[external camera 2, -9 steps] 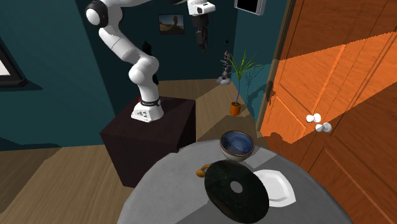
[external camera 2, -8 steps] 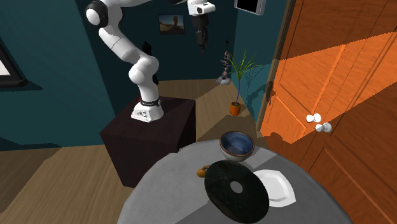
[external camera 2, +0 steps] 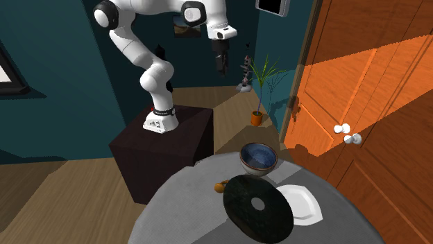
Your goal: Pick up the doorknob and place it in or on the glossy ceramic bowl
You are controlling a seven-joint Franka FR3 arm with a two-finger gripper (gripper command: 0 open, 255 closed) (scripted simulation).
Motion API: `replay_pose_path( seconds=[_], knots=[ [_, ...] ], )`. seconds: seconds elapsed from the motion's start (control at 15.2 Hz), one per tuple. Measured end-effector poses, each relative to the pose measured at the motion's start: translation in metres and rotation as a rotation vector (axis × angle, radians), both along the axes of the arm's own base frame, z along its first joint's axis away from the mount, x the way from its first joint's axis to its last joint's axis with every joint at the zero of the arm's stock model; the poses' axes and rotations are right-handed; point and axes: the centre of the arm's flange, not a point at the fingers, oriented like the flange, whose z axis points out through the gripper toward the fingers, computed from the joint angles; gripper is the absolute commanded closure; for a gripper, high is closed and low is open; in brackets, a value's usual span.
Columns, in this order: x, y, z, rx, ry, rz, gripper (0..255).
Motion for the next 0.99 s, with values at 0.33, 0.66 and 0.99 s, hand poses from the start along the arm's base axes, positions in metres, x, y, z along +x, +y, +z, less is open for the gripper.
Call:
replay_pose_path(
  seconds=[0.33, 0.66, 0.99],
  knots=[
    [0.014, -0.038, -0.054, -0.003, 0.008, -0.001, 0],
    [0.027, -0.067, -0.107, -0.007, 0.015, -0.002, 0],
    [0.039, -0.105, -0.165, -0.011, 0.022, -0.003, 0]
  ],
)
